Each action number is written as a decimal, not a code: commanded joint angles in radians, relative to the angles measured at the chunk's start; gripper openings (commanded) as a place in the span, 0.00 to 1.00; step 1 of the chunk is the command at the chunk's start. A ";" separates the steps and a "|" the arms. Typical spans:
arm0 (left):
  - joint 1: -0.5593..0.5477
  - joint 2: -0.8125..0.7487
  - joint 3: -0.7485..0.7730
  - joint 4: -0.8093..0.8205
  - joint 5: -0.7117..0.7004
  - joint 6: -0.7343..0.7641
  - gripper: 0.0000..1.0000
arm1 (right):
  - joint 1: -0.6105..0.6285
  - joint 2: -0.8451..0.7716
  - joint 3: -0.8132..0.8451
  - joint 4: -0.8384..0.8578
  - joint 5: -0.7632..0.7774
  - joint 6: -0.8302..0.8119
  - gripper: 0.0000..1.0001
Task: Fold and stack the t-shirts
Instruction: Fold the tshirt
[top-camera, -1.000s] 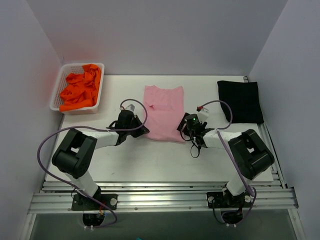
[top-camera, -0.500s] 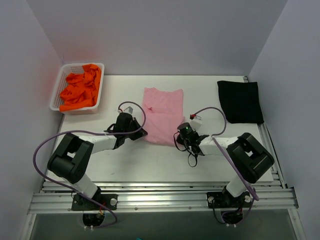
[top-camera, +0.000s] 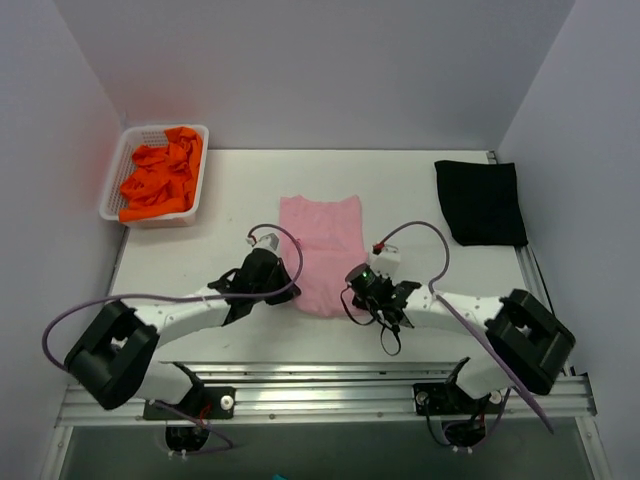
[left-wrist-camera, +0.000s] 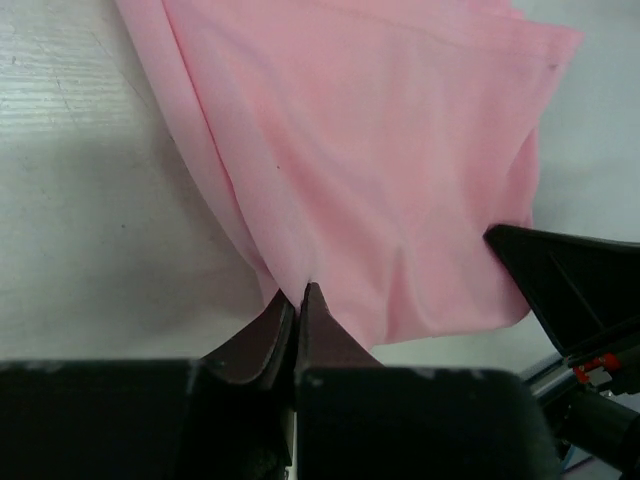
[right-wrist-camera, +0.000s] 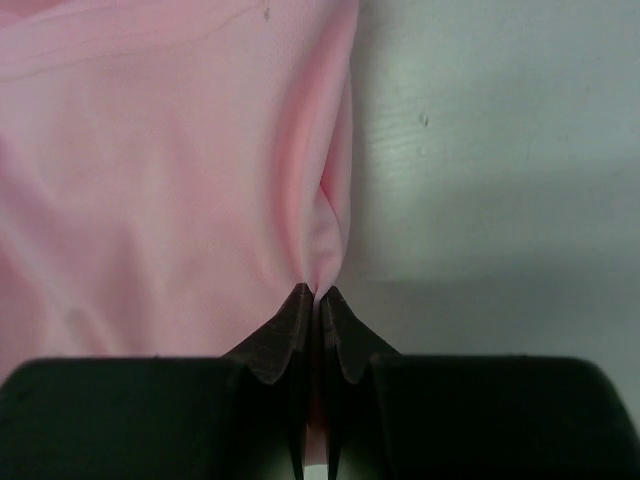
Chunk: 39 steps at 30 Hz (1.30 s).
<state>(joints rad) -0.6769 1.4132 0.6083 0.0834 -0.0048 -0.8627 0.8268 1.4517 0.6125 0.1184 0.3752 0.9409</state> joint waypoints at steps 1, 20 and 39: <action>-0.038 -0.161 0.004 -0.148 -0.106 -0.012 0.02 | 0.072 -0.167 0.012 -0.275 0.114 0.067 0.00; 0.118 -0.128 0.338 -0.295 -0.123 0.054 0.02 | -0.112 -0.004 0.334 -0.273 0.146 -0.157 0.00; 0.553 1.302 2.347 -0.915 0.497 0.093 0.94 | -0.551 1.028 2.027 -0.823 -0.055 -0.337 1.00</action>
<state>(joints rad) -0.1574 2.6244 2.4619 -0.5037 0.3534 -0.7834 0.3016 2.6099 2.5435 -0.4797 0.3214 0.6407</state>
